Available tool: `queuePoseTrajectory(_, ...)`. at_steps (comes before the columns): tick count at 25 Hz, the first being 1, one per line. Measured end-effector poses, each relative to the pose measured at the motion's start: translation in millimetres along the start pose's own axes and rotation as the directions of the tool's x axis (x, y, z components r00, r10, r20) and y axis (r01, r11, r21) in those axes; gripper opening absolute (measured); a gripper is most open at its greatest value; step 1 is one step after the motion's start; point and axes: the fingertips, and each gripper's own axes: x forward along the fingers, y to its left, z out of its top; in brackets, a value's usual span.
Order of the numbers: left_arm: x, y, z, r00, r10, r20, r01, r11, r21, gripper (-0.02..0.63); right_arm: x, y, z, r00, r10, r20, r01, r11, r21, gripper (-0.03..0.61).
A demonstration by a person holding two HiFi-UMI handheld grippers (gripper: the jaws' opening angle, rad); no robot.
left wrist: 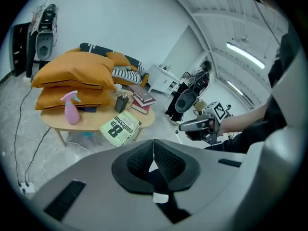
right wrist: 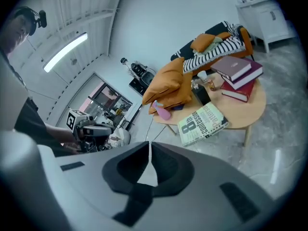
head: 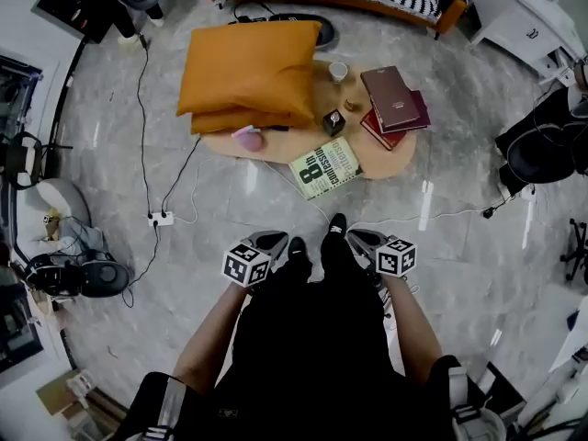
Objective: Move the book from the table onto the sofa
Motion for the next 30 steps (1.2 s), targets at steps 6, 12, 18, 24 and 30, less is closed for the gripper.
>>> queuePoseTrajectory(6,25.8,7.6,14.2,1.0,-0.009,0.013,0.011,0.987,-0.159,0.012,16.5,-37.9,-4.2,0.991,0.046,-0.122,-0.044,0.999,0.018,0.009)
queuePoseTrajectory(12,55.1,19.9,24.1,0.998,-0.046,0.048,0.057,0.962,-0.267,0.012,28.8,-81.2,2.7,0.978,0.026,-0.205,-0.021,0.999,0.024,0.009)
queuePoseTrajectory(18,92.4,52.7,-3.9,0.99,-0.14,0.013,0.135,0.919,-0.37,0.012,56.1,-120.4,4.1,0.981,-0.051,-0.189,0.078,0.988,0.136,0.009)
queuePoseTrajectory(24,149.4,107.8,-50.4,0.975,-0.221,-0.028,0.179,0.854,-0.488,0.012,97.7,-160.9,-7.0,0.992,-0.08,0.093,0.013,0.82,0.573,0.009)
queuePoseTrajectory(30,213.4,166.6,-74.5,0.97,-0.243,-0.003,0.192,0.773,-0.605,0.014,141.0,-203.2,-11.6,0.972,-0.06,0.226,-0.096,0.778,0.621,0.03)
